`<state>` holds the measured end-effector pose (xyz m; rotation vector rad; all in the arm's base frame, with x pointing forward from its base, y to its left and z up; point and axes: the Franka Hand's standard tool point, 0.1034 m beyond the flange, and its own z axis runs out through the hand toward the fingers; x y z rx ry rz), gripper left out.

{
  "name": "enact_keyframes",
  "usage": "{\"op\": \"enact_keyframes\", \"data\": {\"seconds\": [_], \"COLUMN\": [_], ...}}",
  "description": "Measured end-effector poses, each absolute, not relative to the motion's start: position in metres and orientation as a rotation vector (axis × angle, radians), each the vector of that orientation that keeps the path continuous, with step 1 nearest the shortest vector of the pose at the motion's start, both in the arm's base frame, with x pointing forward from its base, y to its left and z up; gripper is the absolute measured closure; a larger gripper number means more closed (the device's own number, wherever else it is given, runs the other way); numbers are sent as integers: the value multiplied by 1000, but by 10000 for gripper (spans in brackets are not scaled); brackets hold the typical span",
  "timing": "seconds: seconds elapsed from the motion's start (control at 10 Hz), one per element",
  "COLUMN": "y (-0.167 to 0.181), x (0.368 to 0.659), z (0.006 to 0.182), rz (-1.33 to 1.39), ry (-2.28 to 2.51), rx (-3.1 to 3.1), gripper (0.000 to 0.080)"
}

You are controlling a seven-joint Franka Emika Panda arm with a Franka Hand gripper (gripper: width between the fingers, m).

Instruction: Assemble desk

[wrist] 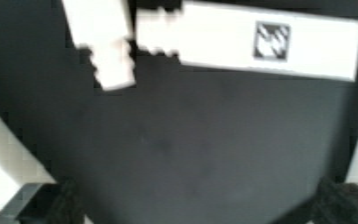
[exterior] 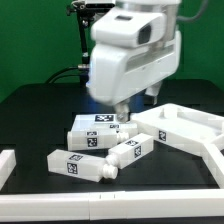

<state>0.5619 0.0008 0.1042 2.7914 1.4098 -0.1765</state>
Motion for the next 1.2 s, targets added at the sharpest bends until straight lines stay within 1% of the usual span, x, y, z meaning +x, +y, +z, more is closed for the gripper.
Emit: {"op": "enact_keyframes", "data": {"seconds": [0.2, 0.4, 0.6, 0.7, 0.8, 0.9, 1.2], "y": [-38, -31, -35, -48, -66, -82, -112], "x": [562, 562, 560, 563, 555, 553, 545], "z": [82, 84, 81, 70, 52, 39, 13], "rz": [-130, -138, -140, -29, 15, 30, 63], "ry": [1512, 1486, 1495, 1672, 1728, 1770, 1826], "rx": [2768, 2782, 2777, 2643, 2588, 2554, 2496], "gripper": [150, 150, 150, 150, 150, 150, 150]}}
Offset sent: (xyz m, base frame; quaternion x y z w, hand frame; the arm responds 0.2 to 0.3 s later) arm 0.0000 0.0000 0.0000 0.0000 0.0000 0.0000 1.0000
